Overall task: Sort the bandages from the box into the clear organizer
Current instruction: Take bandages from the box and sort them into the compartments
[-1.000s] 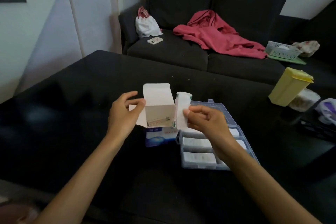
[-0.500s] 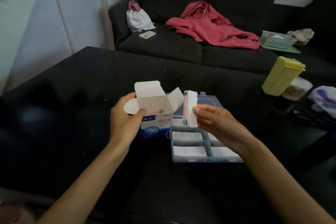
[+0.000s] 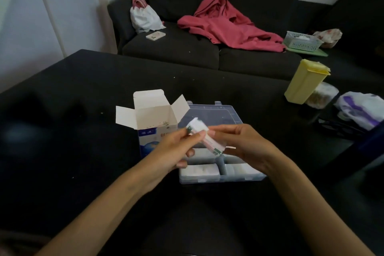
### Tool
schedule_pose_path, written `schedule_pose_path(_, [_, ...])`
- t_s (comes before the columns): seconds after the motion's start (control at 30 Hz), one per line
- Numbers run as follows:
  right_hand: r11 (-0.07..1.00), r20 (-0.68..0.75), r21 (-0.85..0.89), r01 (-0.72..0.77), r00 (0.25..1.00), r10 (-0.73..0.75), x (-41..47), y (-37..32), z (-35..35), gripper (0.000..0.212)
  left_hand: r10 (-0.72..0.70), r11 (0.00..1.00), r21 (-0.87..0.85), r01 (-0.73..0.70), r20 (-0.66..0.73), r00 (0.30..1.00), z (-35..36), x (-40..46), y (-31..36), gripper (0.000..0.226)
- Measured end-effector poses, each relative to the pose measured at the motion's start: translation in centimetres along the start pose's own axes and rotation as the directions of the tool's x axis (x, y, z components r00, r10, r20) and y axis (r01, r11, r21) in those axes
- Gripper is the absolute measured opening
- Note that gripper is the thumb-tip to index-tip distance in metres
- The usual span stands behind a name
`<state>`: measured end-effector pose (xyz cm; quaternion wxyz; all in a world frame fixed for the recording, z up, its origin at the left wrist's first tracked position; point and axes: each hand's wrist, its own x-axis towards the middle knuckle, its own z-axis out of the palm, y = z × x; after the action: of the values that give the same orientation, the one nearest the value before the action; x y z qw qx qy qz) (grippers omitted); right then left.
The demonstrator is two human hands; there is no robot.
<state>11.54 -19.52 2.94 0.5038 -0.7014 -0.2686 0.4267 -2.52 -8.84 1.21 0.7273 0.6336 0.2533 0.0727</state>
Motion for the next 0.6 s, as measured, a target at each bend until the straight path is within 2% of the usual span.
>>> schedule_pose_path(0.07, [1.0, -0.019, 0.009, 0.003, 1.0, -0.002, 0.1, 0.4, 0.6, 0.012, -0.022, 0.995, -0.101, 0.02, -0.019, 1.0, -0.3, 0.5, -0.5, 0.019])
schedule_pose_path(0.13, [1.0, -0.062, 0.014, 0.014, 0.998, -0.013, 0.4, 0.8, 0.8, 0.016, 0.02, 1.0, -0.009, -0.021, -0.1, 0.995, -0.1, 1.0, -0.8, 0.019])
schedule_pose_path(0.2, [0.997, -0.122, -0.069, 0.042, 0.991, -0.051, 0.7, 1.0, 1.0, 0.025, 0.119, 0.989, 0.11, -0.099, -0.193, 0.974, 0.2, 1.6, -1.1, 0.017])
schedule_pose_path(0.3, [0.991, -0.151, -0.093, 0.097, 0.982, -0.11, 0.9, 1.0, 1.2, 0.02, 0.212, 0.976, 0.113, -0.187, -0.28, 0.936, 0.4, 1.7, -1.1, 0.015])
schedule_pose_path(0.37, [0.997, -0.085, 0.021, 0.075, 0.994, -0.073, 0.9, 1.0, 1.1, 0.013, 0.168, 0.986, 0.041, -0.163, -0.244, 0.955, 0.2, 1.8, -1.0, 0.018])
schedule_pose_path(0.47, [0.985, 0.0, 0.171, -0.002, 1.0, 0.002, 0.8, 1.1, 0.9, 0.015, 0.076, 0.996, -0.039, -0.081, -0.127, 0.989, 0.2, 1.8, -0.8, 0.019])
schedule_pose_path(0.6, [0.988, -0.041, 0.151, -0.026, 0.999, 0.032, 0.9, 1.2, 1.1, 0.02, 0.123, 0.991, 0.075, -0.11, -0.21, 0.97, 0.0, 1.9, -1.2, 0.014])
